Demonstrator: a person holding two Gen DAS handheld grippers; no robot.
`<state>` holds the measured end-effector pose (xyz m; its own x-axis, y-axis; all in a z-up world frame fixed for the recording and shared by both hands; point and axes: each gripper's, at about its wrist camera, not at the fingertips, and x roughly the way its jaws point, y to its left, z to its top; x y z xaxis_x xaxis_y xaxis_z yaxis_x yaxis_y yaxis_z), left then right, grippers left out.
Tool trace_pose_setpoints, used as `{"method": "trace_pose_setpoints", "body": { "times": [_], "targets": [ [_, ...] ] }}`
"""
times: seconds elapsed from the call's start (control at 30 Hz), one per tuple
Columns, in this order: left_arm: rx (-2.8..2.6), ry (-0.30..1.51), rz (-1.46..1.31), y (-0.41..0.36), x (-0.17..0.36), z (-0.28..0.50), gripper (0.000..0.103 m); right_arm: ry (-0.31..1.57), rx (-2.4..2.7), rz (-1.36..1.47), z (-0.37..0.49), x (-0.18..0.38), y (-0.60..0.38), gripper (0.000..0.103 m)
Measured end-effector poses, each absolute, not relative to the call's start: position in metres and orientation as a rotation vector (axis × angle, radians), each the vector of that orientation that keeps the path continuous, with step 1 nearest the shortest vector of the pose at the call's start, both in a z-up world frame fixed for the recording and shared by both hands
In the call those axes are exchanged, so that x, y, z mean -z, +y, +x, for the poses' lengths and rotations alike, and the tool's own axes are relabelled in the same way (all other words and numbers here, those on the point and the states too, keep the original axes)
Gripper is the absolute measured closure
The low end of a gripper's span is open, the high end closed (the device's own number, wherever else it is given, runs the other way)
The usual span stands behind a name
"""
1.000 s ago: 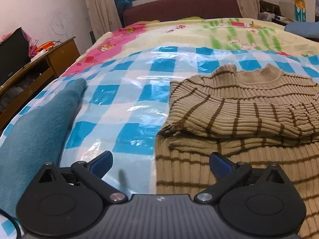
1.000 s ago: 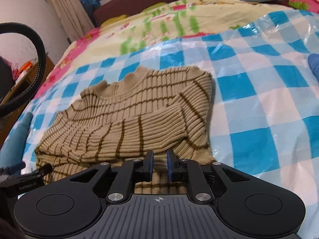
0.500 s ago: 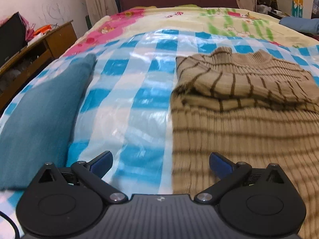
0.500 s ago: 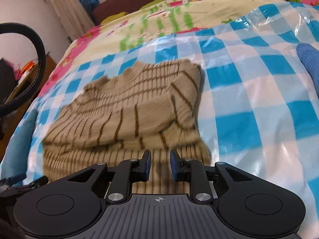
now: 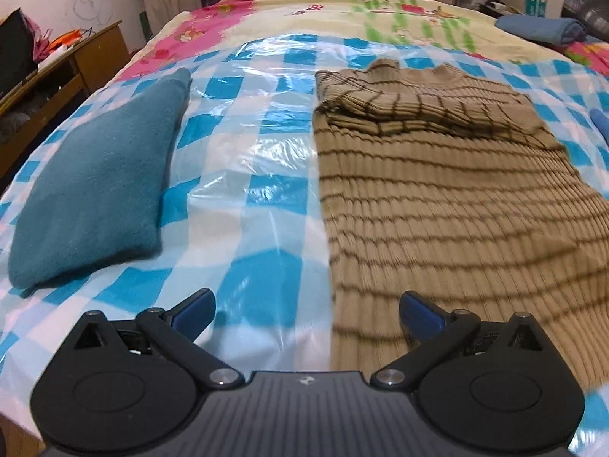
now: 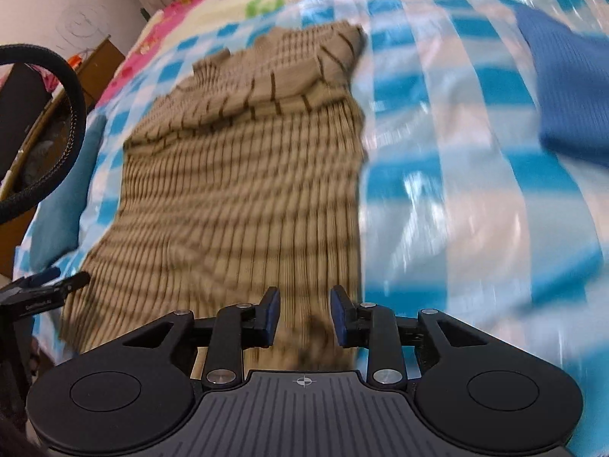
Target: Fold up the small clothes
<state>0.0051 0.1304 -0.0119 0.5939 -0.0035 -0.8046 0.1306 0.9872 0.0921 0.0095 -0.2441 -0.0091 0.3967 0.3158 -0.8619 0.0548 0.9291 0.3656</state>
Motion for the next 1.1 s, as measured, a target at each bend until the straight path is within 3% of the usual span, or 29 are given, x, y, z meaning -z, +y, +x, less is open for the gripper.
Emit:
{"method": "trace_pose_setpoints", "body": {
  "times": [0.13, 0.2, 0.63, 0.73, 0.8, 0.93, 1.1],
  "targets": [
    [0.093, 0.95, 0.164, 0.128, 0.012, -0.011, 0.0, 1.181, -0.208, 0.322, -0.013, 0.002, -0.235, 0.073],
    [0.089, 0.957, 0.167, 0.129, 0.013, -0.018, 0.0, 1.199, -0.196, 0.278, -0.019, 0.003, -0.231, 0.068],
    [0.086, 0.982, 0.115, 0.14, 0.007, -0.037, 0.004, 1.272, -0.193, 0.356, -0.026, 0.013, -0.24, 0.067],
    [0.086, 0.983, 0.101, 0.14, 0.007, -0.036, 0.014, 1.263, -0.205, 0.377, -0.027, 0.012, -0.242, 0.068],
    [0.115, 0.989, 0.081, 0.139, 0.006, -0.036, 0.03, 1.256, -0.209, 0.385, -0.029, 0.014, -0.242, 0.078],
    [0.143, 0.99, 0.071, 0.137, 0.002, -0.038, 0.044, 1.248, -0.216, 0.46, -0.032, 0.016, -0.25, 0.091],
    [0.168, 1.012, -0.001, 0.141, 0.002, -0.036, 0.059, 1.218, -0.234, 0.524, -0.037, 0.012, -0.254, 0.098]
  ]
}}
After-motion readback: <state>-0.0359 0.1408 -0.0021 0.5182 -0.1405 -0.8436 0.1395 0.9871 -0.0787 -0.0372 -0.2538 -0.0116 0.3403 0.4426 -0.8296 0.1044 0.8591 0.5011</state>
